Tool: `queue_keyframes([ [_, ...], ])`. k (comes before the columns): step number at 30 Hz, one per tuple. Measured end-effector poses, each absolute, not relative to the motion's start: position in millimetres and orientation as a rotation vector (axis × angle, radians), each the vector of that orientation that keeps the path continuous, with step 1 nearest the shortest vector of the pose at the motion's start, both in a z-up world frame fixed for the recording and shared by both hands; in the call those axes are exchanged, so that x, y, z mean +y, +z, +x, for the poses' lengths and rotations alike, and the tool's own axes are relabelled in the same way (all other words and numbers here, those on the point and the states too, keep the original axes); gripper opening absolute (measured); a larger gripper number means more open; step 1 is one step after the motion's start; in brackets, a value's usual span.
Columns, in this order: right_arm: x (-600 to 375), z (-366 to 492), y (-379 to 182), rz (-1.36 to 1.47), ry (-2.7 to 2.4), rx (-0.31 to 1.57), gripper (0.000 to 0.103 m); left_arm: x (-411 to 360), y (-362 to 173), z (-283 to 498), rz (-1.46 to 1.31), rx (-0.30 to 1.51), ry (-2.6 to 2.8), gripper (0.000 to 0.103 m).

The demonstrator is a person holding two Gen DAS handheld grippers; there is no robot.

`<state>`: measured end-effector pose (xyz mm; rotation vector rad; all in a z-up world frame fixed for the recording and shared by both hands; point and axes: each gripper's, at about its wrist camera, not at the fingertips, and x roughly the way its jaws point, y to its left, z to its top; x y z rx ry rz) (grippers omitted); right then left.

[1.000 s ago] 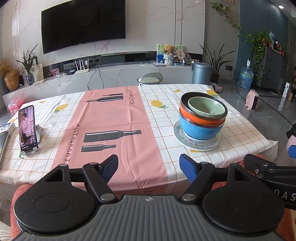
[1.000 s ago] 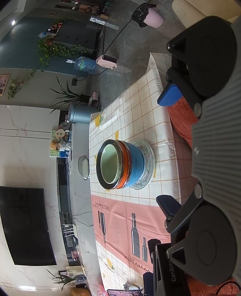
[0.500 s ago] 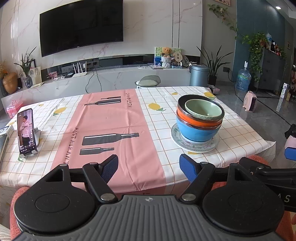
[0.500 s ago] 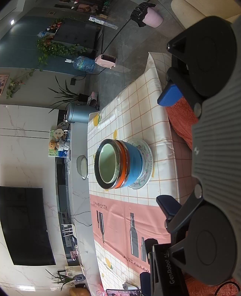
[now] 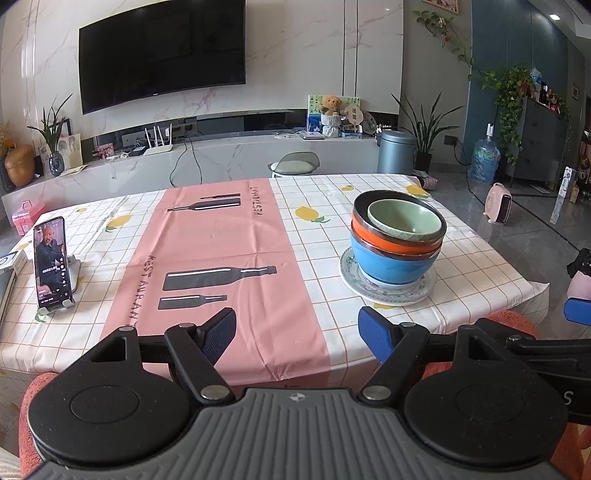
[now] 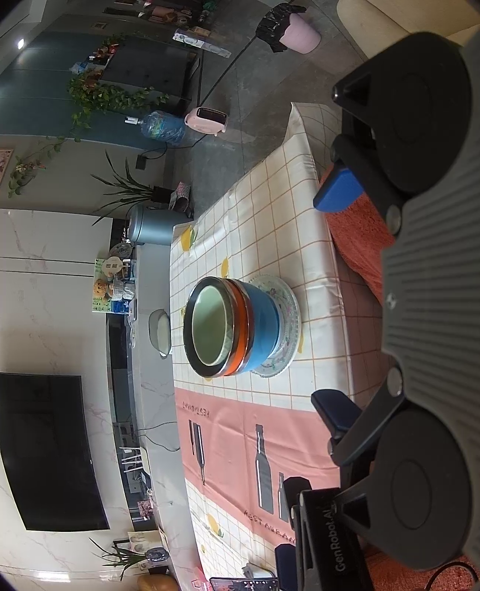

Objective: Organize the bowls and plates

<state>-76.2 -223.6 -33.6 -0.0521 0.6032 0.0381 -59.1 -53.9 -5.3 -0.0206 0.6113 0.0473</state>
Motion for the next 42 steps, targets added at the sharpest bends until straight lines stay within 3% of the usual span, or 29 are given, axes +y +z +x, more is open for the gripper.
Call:
queue_keyframes([
  [42,-222.7,-76.3,-34.5,-0.059,0.038,0.603,0.100,-50.3,1.8,-60.1,-0.008,0.585,0.043,0.089],
])
